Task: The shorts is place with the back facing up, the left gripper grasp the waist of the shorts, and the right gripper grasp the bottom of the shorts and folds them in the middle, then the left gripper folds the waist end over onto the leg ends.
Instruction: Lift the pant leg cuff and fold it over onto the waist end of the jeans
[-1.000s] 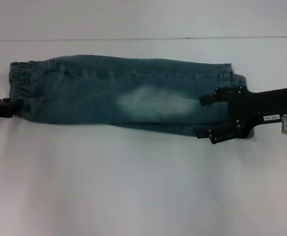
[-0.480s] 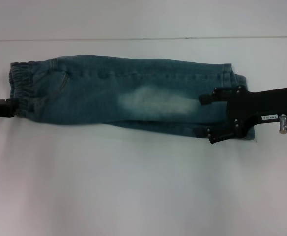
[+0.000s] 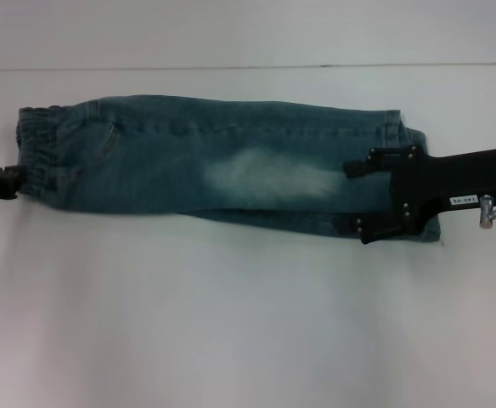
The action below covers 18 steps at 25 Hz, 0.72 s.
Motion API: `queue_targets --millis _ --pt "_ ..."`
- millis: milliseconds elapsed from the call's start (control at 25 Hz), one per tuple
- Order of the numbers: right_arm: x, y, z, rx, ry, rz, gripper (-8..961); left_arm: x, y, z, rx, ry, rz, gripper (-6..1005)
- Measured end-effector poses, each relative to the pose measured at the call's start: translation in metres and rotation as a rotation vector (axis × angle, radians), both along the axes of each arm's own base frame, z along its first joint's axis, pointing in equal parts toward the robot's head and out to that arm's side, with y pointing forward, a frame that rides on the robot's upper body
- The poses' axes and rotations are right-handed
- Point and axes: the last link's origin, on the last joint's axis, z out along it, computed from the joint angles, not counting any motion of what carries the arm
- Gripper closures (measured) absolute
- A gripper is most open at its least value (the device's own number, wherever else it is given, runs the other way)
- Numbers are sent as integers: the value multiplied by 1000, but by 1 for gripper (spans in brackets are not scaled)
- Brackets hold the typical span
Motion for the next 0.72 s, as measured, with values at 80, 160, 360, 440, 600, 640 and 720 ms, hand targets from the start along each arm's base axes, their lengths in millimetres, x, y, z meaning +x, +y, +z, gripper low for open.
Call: queue_targets --millis 80,160,360,440,600,640,720 --pt "-1 0 -1 2 0 1 5 5 -2 5 -1 -18 -23 979" --pt "-2 1 -3 3 0 2 7 12 -4 10 -3 -47 -54 980" --pt "-4 2 -13 7 -11 5 14 31 -4 19 -16 -111 -126 980" --pt "-5 3 -18 24 -12 -2 48 34 -3 20 -18 -116 -139 980" --pt "-5 8 -33 61 -18 -19 179 53 5 27 -29 -124 -201 981" --pt "-5 10 -38 70 -11 -25 212 57 6 29 -32 -126 -215 981" --pt "-5 13 -44 101 13 -36 259 66 10 31 -40 -133 -240 981"
